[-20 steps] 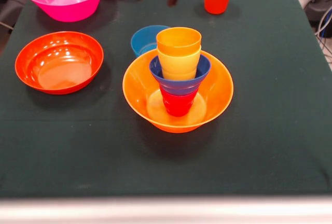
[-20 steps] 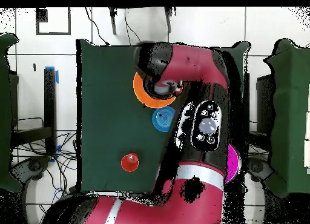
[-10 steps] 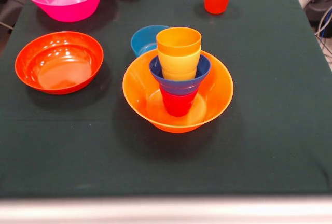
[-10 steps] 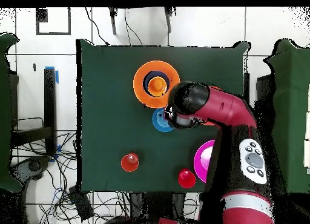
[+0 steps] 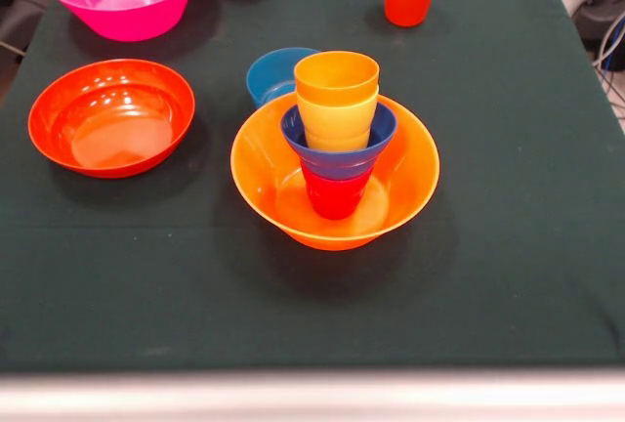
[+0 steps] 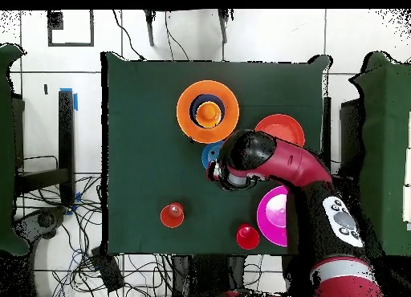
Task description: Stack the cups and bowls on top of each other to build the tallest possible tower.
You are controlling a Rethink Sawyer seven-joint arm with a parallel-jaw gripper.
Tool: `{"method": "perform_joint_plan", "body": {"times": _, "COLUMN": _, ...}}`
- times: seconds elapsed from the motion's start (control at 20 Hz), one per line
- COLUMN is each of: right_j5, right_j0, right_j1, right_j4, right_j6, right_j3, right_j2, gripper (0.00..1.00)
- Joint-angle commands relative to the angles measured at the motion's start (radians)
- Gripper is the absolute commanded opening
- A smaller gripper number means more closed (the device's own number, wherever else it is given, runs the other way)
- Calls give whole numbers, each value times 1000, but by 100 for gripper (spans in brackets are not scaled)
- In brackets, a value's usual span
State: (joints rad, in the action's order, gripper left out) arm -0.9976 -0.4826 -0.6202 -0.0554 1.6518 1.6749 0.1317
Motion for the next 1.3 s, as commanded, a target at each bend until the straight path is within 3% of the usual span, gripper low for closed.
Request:
{"method": "perform_joint_plan", "body": {"times": 0.05, "right_j5": 130, "right_j0": -19, "right_j1": 44, "right_j4": -128, "right_j6": -285, "right_j3": 73, "right_j2": 193, "gripper": 100}}
{"method": "perform_joint_plan", "body": {"times": 0.4, "right_j5": 260, "right_j0": -22, "right_j1": 162, "right_j4": -331, "right_j6": -225, "right_j3": -8, "right_j2": 161, "gripper": 100}}
{"method": "perform_joint_plan", "body": {"times": 0.65, "right_j5": 302, "right_j0": -8, "right_j1": 224, "right_j4": -437, "right_j6": -169, "right_j3": -76, "right_j2": 136, "gripper": 100}}
{"method": "perform_joint_plan", "body": {"times": 1.0, "right_j5": 302, "right_j0": 3, "right_j1": 245, "right_j4": -511, "right_j6": -122, "right_j3": -112, "right_j2": 128, "gripper": 100}}
{"method": "perform_joint_plan", "body": {"times": 1.3, "right_j5": 316, "right_j0": 12, "right_j1": 280, "right_j4": -530, "right_j6": -98, "right_j3": -148, "right_j2": 144, "gripper": 100}}
